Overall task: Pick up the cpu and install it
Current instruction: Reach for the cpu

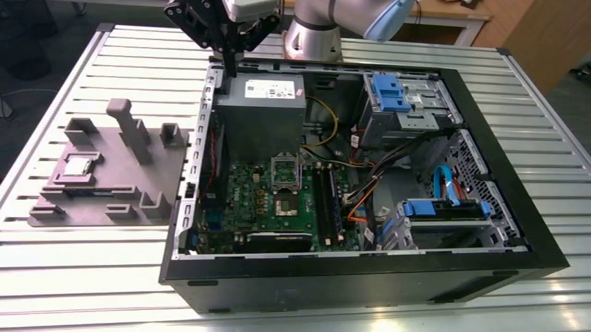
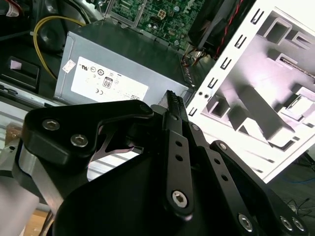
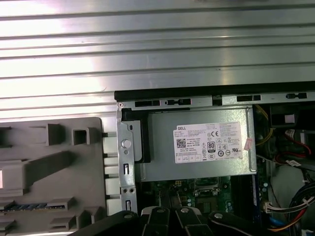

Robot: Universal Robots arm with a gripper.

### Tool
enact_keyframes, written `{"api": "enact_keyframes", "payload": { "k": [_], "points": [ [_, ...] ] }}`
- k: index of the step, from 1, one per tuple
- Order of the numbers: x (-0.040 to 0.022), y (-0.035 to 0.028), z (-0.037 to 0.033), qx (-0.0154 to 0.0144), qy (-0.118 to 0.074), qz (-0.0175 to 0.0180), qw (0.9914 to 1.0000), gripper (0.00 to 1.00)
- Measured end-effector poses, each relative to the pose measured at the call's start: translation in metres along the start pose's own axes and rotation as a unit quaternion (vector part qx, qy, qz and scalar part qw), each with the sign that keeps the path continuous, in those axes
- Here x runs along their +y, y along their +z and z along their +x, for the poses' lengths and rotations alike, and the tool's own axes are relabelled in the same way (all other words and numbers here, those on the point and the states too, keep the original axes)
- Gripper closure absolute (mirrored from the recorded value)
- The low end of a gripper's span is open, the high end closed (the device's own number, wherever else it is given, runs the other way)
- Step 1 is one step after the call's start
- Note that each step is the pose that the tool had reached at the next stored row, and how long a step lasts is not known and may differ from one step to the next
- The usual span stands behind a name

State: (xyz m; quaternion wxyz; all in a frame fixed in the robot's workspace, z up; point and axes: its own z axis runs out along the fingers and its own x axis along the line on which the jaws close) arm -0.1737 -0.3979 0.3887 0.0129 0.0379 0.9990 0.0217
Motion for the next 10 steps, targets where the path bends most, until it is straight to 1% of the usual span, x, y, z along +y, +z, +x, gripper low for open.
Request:
{"api": "enact_keyframes", "payload": {
  "k": [5,6,7,10],
  "points": [
    [-0.0002,0.0000,0.0020,0.0000,0.000,0.0000,1.00000,0.90],
    [-0.0004,0.0005,0.0055,0.0001,0.000,0.0000,1.00000,0.90],
    [-0.0006,0.0009,0.0072,0.0000,0.000,0.0000,1.00000,0.90],
    [-0.0006,0.0011,0.0079,0.0000,0.000,-0.0001,1.00000,0.90]
  ]
}}
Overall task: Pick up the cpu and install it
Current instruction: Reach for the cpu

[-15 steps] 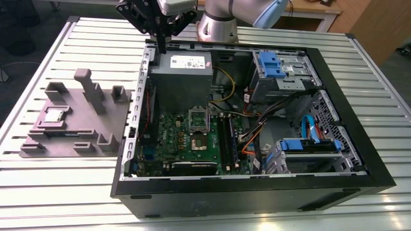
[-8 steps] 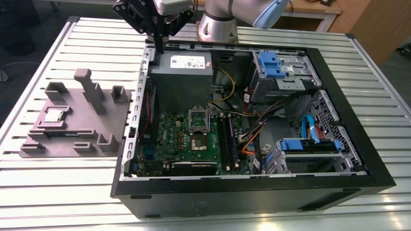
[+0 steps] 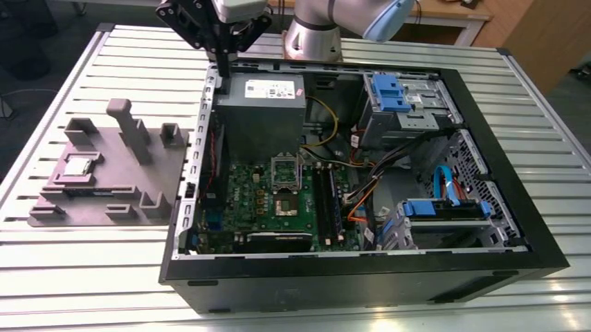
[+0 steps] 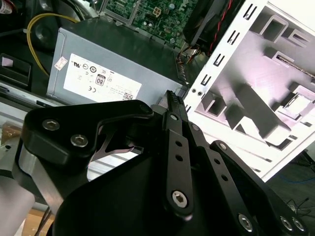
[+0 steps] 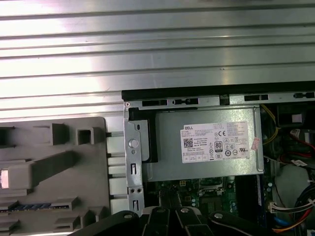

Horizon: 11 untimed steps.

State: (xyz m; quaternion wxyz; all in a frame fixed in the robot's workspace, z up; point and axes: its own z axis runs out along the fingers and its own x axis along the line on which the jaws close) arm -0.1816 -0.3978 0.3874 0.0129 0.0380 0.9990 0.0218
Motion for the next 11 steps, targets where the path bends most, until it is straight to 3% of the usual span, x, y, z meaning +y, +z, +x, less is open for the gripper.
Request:
{"api": "enact_keyframes", "payload": {
  "k": [11],
  "points": [
    [-0.0004,-0.0002,0.0043,0.0001,0.000,0.0001,1.00000,0.90]
  ]
}}
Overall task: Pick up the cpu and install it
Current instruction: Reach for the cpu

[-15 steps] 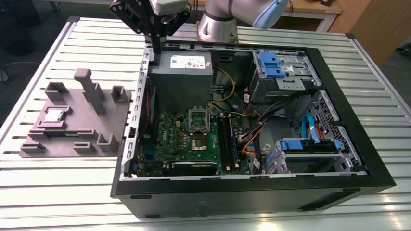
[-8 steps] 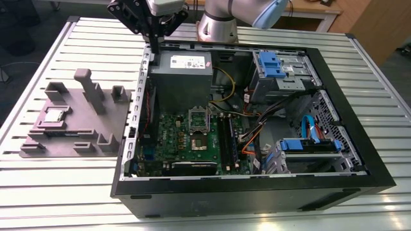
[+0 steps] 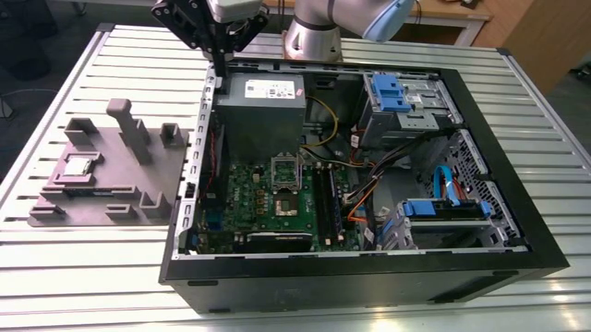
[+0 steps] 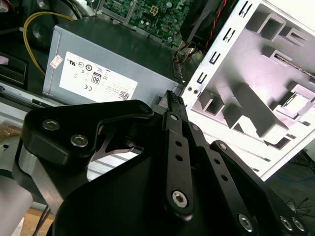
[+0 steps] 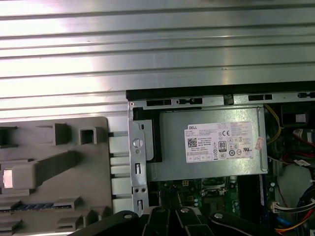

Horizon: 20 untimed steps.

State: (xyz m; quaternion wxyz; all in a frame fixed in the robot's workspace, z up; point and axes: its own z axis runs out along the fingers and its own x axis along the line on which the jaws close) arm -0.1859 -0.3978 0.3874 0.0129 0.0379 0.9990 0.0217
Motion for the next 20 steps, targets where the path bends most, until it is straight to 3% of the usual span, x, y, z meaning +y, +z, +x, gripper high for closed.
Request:
{"api": "enact_keyframes", "payload": {
  "k": [20],
  "points": [
    [-0.0007,0.0001,0.0096,0.0000,0.000,0.0000,1.00000,0.90]
  ]
}}
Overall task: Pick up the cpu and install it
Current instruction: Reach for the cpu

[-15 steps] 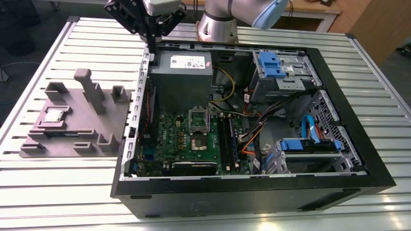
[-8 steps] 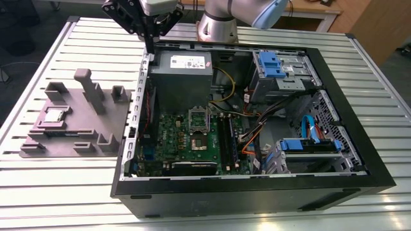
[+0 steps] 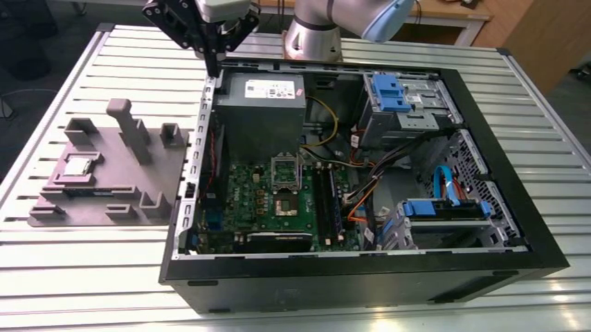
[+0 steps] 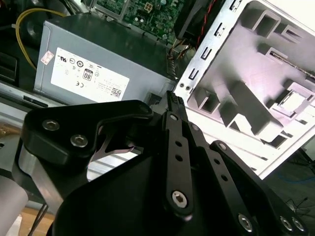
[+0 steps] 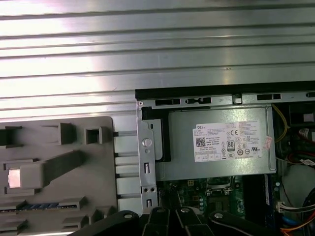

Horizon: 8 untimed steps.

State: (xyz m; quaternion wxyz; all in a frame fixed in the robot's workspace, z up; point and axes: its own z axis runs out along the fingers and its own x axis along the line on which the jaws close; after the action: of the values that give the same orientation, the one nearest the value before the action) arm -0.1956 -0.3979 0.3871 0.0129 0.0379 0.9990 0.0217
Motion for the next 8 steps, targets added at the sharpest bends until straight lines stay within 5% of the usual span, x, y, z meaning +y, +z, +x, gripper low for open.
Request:
{"api": "enact_keyframes", "payload": {
  "k": [8],
  "points": [
    [-0.0004,0.0000,0.0057,0.0000,0.000,0.0000,1.00000,0.90]
  ]
}}
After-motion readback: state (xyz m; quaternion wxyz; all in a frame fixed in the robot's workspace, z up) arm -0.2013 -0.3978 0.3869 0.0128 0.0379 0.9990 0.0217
